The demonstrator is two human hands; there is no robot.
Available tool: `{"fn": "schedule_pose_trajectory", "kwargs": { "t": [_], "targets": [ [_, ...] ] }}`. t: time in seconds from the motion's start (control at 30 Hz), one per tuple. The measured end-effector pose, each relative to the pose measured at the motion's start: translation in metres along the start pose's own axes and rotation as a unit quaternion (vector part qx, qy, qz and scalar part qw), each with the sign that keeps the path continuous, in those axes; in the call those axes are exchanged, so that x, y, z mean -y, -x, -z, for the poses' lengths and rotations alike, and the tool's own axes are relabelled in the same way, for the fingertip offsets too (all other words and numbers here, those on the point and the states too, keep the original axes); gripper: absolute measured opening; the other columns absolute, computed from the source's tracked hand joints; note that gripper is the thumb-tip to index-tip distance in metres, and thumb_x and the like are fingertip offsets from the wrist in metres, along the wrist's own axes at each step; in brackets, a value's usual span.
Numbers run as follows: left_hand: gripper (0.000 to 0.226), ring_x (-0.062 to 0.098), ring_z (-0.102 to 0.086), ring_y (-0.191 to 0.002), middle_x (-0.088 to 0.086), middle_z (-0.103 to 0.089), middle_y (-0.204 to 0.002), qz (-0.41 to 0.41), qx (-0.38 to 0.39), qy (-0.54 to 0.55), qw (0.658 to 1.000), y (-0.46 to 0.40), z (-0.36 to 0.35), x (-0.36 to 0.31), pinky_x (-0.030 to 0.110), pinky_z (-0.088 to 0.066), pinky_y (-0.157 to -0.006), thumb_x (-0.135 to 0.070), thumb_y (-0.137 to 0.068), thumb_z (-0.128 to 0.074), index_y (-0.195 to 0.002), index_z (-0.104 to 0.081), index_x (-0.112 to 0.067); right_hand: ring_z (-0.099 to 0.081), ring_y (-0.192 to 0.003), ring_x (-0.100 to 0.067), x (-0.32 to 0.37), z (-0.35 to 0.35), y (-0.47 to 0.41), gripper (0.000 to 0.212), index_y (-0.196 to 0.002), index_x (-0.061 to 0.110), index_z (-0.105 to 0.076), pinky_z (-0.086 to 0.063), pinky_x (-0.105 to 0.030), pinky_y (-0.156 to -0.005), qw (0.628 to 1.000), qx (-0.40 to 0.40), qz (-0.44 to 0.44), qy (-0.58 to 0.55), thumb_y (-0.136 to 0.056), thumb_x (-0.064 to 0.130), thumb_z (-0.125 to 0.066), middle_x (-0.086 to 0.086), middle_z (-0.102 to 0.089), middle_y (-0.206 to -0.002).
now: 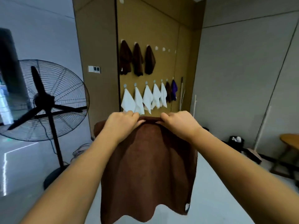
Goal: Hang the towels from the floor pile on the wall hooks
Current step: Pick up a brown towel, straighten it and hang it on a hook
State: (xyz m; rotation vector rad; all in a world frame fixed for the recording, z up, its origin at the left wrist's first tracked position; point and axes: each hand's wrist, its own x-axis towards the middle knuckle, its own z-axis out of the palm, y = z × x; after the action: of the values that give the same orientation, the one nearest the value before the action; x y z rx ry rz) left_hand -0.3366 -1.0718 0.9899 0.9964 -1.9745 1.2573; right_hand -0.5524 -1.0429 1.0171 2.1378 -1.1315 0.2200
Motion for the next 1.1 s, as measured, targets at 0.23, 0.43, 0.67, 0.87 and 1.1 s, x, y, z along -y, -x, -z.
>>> {"fn": "schedule_pose_trajectory", "kwargs": {
  "t": [0.23, 0.43, 0.67, 0.87, 1.1],
  "targets": [
    [0.046, 0.023, -0.044, -0.029, 0.005, -0.049, -0.048, -0.006, -0.020, 0.021, 1.000, -0.072, -0.127, 0.012, 0.018, -0.019, -0.039, -0.044, -0.086, -0.037, -0.058, -0.053, -0.010, -0.060, -0.072, -0.031, -0.081, -0.072, -0.064, 0.038, -0.105, 0.008, -0.045, -0.031, -0.032, -0.055, 0.999, 0.008, -0.030, 0.023, -0.102, 0.041, -0.026, -0.005, -0.052, -0.076],
    [0.046, 0.023, -0.046, -0.031, 0.004, -0.049, -0.048, -0.009, -0.029, 0.037, 0.999, -0.137, -0.233, 0.026, 0.018, -0.025, -0.036, -0.043, -0.087, -0.037, -0.059, -0.053, -0.010, -0.048, -0.062, -0.024, -0.150, -0.136, -0.121, 0.038, -0.109, 0.012, -0.045, -0.032, -0.030, -0.055, 0.997, 0.014, -0.069, 0.038, -0.102, 0.041, -0.022, 0.000, -0.044, -0.071],
    [0.046, 0.022, -0.047, -0.031, 0.005, -0.049, -0.048, -0.024, -0.041, 0.052, 0.998, -0.195, -0.350, -0.008, 0.018, -0.022, -0.039, -0.043, -0.088, -0.038, -0.058, -0.052, -0.010, -0.044, -0.061, -0.019, -0.233, -0.224, -0.148, 0.039, -0.108, 0.013, -0.046, -0.037, -0.030, -0.056, 0.995, 0.048, -0.088, 0.023, -0.102, 0.042, -0.020, 0.007, -0.030, -0.063],
    [0.045, 0.022, -0.045, -0.030, 0.005, -0.047, -0.046, -0.021, -0.042, 0.041, 0.998, -0.253, -0.450, -0.041, 0.018, -0.021, -0.039, -0.042, -0.087, -0.039, -0.057, -0.052, -0.010, -0.044, -0.062, -0.018, -0.322, -0.308, -0.173, 0.041, -0.108, 0.013, -0.047, -0.041, -0.031, -0.057, 0.996, 0.044, -0.070, 0.032, -0.102, 0.042, -0.020, 0.004, -0.039, -0.068],
    [0.047, 0.023, -0.044, -0.031, 0.006, -0.049, -0.048, -0.004, -0.063, 0.032, 0.997, -0.358, -0.548, -0.063, 0.019, -0.026, -0.037, -0.042, -0.090, -0.038, -0.060, -0.053, -0.008, -0.054, -0.063, -0.021, -0.456, -0.377, -0.219, 0.043, -0.104, 0.014, -0.047, -0.043, -0.031, -0.057, 0.997, 0.008, -0.070, 0.044, -0.100, 0.047, -0.019, 0.000, -0.056, -0.077]
  ]
}}
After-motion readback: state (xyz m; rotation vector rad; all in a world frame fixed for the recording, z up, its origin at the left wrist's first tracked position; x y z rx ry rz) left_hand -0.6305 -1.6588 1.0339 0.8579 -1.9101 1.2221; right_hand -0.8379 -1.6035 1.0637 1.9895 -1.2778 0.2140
